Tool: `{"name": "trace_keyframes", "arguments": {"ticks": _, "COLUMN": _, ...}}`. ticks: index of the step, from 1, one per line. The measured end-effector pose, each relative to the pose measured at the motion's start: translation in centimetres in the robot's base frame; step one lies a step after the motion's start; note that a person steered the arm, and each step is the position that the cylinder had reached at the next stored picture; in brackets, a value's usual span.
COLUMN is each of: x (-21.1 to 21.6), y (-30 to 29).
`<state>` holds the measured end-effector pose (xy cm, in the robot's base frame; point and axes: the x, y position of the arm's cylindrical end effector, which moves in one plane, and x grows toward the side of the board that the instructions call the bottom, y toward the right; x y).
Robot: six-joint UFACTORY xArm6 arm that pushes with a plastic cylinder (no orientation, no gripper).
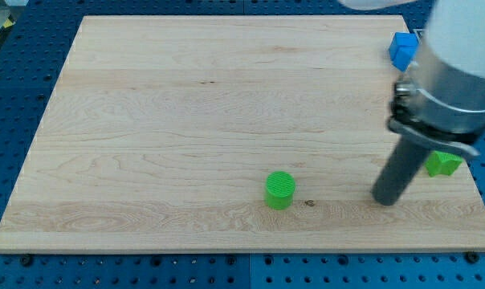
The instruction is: Place your arm to the bottom right of the green star
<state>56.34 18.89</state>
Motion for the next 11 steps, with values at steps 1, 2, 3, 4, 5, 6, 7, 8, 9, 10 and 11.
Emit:
{"name": "trace_keyframes", "arguments": {"ticks": 1, "x": 0.7, "y": 2.5}}
{"name": "trace_keyframes", "arguments": {"ticks": 2, "x": 1.1, "y": 7.5}}
{"name": "trace_keyframes", "arguments": {"ticks": 3, "x": 1.0, "y": 13.2}}
{"name": "trace_keyframes", "arguments": {"ticks": 4, "x": 1.0, "y": 15.1}}
{"name": "trace_keyframes", "arguments": {"ticks": 5, "x": 0.4, "y": 15.1}}
{"name": "trace_keyframes", "arguments": {"ticks": 6, "x": -2.9, "y": 15.1}}
{"name": "trace_keyframes", "arguments": {"ticks": 7, "x": -3.8, "y": 14.5}}
{"name": "trace_keyframes", "arguments": {"ticks": 8, "x": -3.8, "y": 11.1}}
{"name": "trace_keyframes", "arguments": {"ticks": 9, "x": -3.9, "y": 10.8}}
{"name": "trace_keyframes", "arguments": {"ticks": 10, "x": -4.2, "y": 8.6}}
{"name": "trace_keyframes", "arguments": {"ticks": 11, "x": -4.3, "y": 7.0}}
